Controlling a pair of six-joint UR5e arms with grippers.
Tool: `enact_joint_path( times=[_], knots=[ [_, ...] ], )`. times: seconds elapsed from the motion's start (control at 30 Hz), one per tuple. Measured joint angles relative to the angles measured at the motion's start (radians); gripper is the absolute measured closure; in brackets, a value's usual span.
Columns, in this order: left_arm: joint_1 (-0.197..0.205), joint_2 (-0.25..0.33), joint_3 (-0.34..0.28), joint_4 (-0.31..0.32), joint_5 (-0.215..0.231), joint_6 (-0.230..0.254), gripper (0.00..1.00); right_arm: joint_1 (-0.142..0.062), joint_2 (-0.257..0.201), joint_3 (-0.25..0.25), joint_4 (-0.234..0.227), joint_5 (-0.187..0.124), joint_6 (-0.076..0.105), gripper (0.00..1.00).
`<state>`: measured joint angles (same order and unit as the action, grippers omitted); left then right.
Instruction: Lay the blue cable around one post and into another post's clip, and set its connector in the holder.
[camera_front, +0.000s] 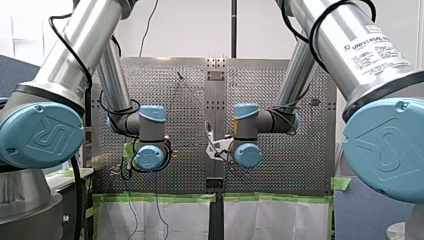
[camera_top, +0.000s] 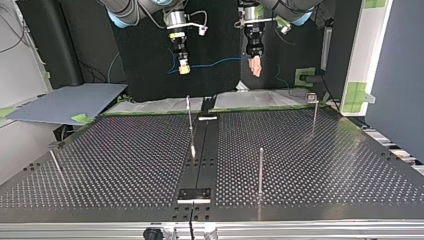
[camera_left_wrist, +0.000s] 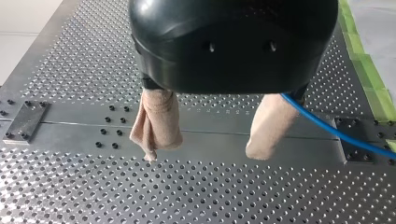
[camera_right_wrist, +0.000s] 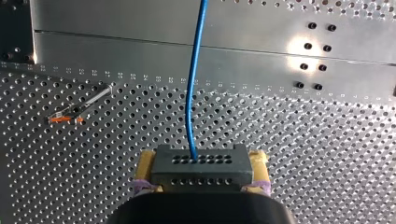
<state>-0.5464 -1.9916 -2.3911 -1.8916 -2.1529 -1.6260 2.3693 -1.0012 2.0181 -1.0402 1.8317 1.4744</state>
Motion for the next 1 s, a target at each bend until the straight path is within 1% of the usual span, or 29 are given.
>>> enact_joint_path(
  times=[0.13,0.2,0.3,0.47,1.0],
  knots=[
    [-0.002,-0.004,0.004,-0.004,0.0,0.003,0.0,0.0,0.0,0.0,0.0,0.0,0.0,1.0],
    [-0.003,-0.013,0.011,-0.014,0.001,0.004,0.0,0.003,0.004,0.0,0.003,0.0,-0.001,1.0],
    [-0.004,-0.028,0.017,-0.037,0.001,0.004,0.0,0.008,0.021,0.0,0.018,0.0,-0.002,1.0],
    [-0.004,-0.035,0.02,-0.069,0.002,0.005,0.0,0.01,0.034,0.0,0.028,0.0,-0.003,1.0],
    [-0.005,-0.035,0.02,-0.075,0.002,0.005,0.0,0.011,0.035,0.0,0.029,0.0,-0.003,1.0]
  ],
)
